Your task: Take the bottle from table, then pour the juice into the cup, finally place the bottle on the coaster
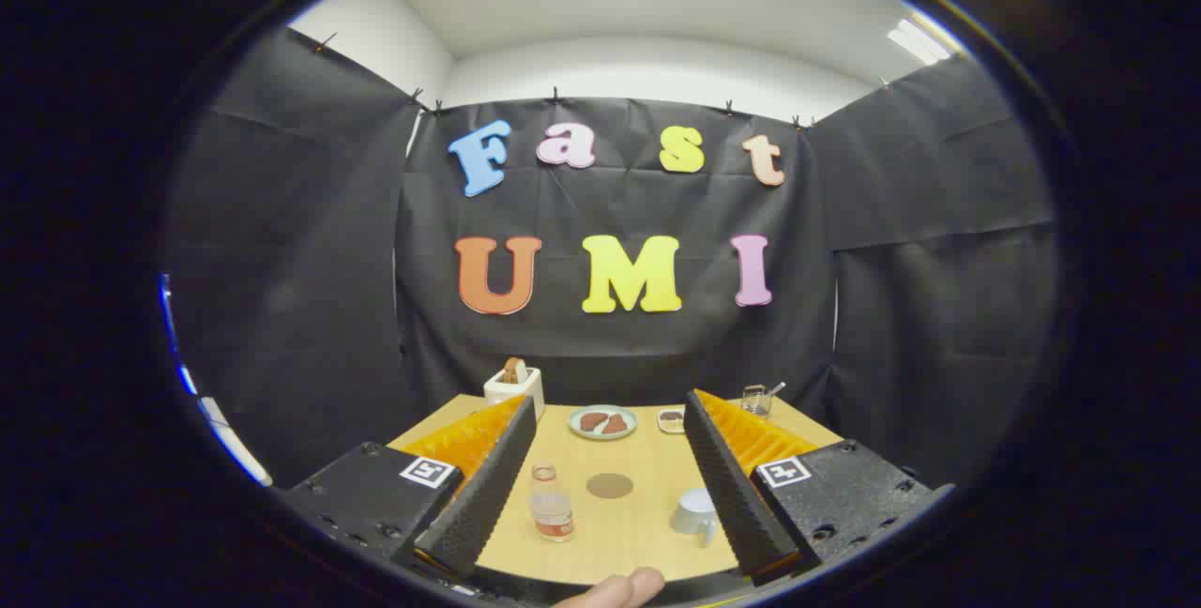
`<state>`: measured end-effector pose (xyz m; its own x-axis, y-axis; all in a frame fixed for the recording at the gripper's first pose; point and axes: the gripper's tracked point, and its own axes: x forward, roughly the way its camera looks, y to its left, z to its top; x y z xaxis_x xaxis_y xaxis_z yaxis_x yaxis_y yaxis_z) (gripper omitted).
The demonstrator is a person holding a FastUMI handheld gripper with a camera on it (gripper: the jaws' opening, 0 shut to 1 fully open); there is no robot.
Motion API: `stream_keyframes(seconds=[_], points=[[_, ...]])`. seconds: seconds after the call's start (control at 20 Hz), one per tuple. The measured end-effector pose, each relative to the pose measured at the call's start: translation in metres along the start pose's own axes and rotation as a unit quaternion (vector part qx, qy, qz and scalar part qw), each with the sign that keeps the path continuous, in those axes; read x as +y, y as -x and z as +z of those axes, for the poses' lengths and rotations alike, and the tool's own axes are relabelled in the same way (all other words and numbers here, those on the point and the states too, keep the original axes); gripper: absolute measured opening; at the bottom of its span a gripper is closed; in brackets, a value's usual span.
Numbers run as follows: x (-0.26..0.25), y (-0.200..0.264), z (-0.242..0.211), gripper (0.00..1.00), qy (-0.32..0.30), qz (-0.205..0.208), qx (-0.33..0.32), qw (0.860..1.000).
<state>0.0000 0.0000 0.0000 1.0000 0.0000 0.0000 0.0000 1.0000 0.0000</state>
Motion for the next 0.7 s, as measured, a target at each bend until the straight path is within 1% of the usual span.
stream_keyframes(seconds=[0.05, 0.25, 0.4, 0.55, 0.7], points=[[0.0, 0.001, 0.002, 1.0, 0.0, 0.0, 0.001, 1.0], [-0.006, 0.008, 0.012, 1.0, -0.003, -0.02, -0.002, 1.0], [0.001, 0.01, 0.015, 1.0, -0.008, -0.014, -0.007, 1.0], [-0.003, 0.011, 0.011, 1.0, -0.001, -0.023, -0.004, 1.0], [0.0, 0.007, -0.002, 1.0, -0.003, -0.023, 0.001, 1.0]])
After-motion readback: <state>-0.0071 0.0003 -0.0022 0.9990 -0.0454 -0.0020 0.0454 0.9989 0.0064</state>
